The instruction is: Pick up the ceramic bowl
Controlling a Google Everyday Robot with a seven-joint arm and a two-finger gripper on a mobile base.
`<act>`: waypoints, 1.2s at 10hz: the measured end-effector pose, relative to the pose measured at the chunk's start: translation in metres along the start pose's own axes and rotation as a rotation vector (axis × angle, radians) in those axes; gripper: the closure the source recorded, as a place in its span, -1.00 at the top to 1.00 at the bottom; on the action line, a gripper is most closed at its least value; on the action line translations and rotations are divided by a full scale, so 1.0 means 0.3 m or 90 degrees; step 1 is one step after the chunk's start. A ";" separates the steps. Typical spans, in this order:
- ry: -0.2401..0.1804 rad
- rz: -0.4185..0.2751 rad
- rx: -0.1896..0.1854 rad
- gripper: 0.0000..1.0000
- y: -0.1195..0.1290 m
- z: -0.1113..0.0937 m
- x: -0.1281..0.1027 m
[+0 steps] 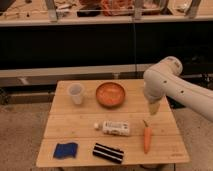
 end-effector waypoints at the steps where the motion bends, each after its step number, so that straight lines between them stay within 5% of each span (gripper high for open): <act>1: 0.002 -0.017 0.006 0.60 -0.008 0.005 -0.003; 12: 0.000 -0.153 0.054 0.60 -0.112 0.068 -0.110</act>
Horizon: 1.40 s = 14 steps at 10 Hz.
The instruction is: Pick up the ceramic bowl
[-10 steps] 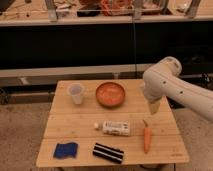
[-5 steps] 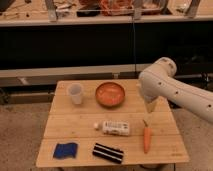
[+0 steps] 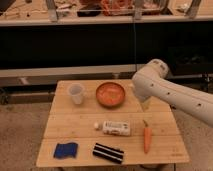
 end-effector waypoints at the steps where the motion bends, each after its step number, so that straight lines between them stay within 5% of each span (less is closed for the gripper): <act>1: -0.004 -0.016 0.006 0.60 -0.018 0.015 -0.008; 14: -0.052 -0.129 0.039 0.60 -0.169 0.181 -0.115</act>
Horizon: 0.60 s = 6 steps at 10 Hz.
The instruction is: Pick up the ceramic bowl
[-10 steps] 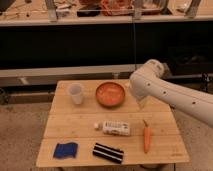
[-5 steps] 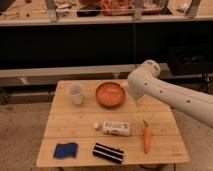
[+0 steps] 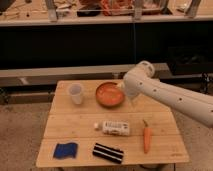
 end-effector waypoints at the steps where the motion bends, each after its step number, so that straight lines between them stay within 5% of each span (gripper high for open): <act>1: -0.005 -0.004 0.001 0.60 -0.006 0.015 -0.005; 6: -0.021 -0.021 0.003 0.60 -0.025 0.089 0.001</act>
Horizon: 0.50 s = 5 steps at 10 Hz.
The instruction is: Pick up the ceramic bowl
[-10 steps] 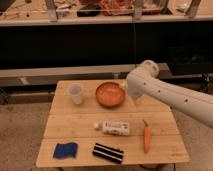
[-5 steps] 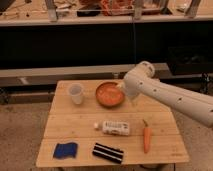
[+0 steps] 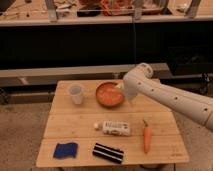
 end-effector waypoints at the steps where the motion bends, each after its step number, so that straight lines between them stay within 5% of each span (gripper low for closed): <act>1: -0.003 -0.004 -0.001 0.60 -0.007 0.018 0.003; 5: -0.011 -0.020 -0.003 0.60 -0.022 0.073 0.016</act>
